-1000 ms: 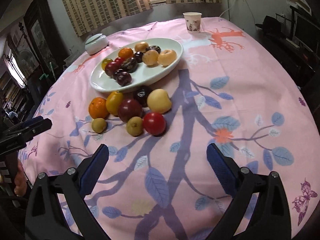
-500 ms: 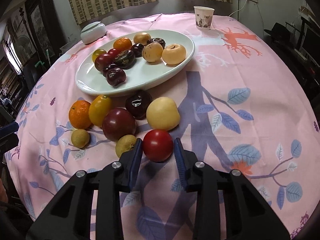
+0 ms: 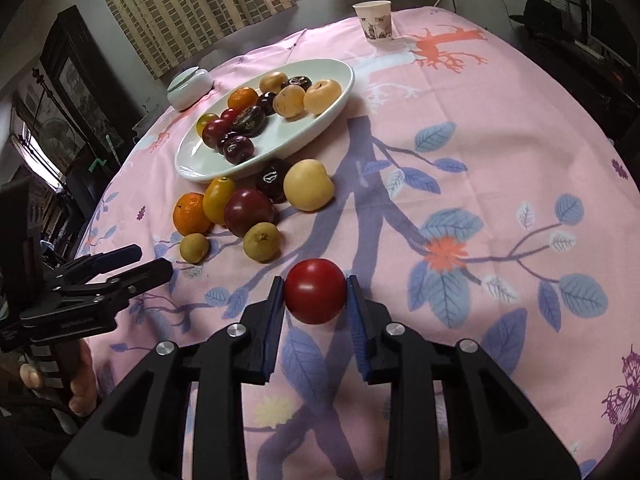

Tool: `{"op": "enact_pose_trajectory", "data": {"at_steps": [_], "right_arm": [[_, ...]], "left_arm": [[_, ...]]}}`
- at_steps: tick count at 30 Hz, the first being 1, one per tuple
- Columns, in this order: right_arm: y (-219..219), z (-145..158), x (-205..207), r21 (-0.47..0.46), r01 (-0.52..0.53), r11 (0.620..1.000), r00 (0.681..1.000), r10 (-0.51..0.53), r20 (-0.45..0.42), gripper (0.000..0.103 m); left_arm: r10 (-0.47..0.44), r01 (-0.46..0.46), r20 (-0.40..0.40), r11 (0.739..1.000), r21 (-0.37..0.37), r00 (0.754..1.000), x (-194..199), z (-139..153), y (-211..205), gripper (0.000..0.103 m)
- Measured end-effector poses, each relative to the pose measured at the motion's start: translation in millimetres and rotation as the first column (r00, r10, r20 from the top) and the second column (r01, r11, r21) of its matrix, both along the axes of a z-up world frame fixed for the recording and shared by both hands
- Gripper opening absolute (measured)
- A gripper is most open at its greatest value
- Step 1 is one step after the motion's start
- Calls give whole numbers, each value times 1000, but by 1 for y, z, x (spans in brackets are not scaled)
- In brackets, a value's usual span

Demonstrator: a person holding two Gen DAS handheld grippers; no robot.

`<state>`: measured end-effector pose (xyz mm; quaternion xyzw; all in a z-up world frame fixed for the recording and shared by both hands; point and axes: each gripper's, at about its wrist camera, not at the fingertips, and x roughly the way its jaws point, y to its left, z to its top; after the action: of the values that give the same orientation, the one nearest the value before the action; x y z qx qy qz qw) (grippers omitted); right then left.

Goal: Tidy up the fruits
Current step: 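Grasp the red tomato with the right tool while the left tool grasps a small green-brown fruit, then place the tomato and small fruit on the plate with both tools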

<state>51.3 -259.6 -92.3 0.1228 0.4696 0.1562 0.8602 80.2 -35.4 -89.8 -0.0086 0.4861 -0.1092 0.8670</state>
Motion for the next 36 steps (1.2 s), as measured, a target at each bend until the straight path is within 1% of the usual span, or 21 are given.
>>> {"op": "enact_pose_trajectory", "data": {"at_steps": [3,5,8,10,11,12,14,15,22,29,36], "right_arm": [[-12,-1,-3,25,13,1000,1000,-13,7,31],[-16,-1,-4,35,9,999,1000,-9,16,31],[-16,-2,-5,48,-12,999,1000,11,20,31],[-16,-3,-5,56,-25,998,1000,24,16,31],[-15,-3,-5,59,-32,998,999,31,14,31],[-14,-2,-5,60,-39,997,999,38,14,31],[-12,0,-6,61,-43,997,999,42,16,31],[-11,0,-7,61,-44,997,999,43,17,31],[8,10,-11,45,-51,998,998,50,29,31],[28,15,-9,18,-58,998,998,58,28,31],[52,24,-3,0,-107,994,994,107,32,31]], "left_arm": [[-6,7,-35,1000,28,999,11,-12,-13,76],[3,0,-47,999,45,999,17,-18,-18,76],[23,-21,-29,998,64,999,23,-20,-21,74],[39,-38,-10,996,83,999,25,-19,-23,56],[41,-41,-2,994,101,999,25,-18,-23,38],[41,-40,-2,994,99,999,24,-17,-22,30],[45,-44,-9,998,44,999,21,-14,-15,25],[45,-45,-8,999,26,999,19,-12,-13,25],[19,-20,76,1000,8,997,-10,8,-2,25],[39,-35,98,998,-47,994,-23,20,27,25],[78,-69,94,993,-94,993,-18,27,51,25]]}}
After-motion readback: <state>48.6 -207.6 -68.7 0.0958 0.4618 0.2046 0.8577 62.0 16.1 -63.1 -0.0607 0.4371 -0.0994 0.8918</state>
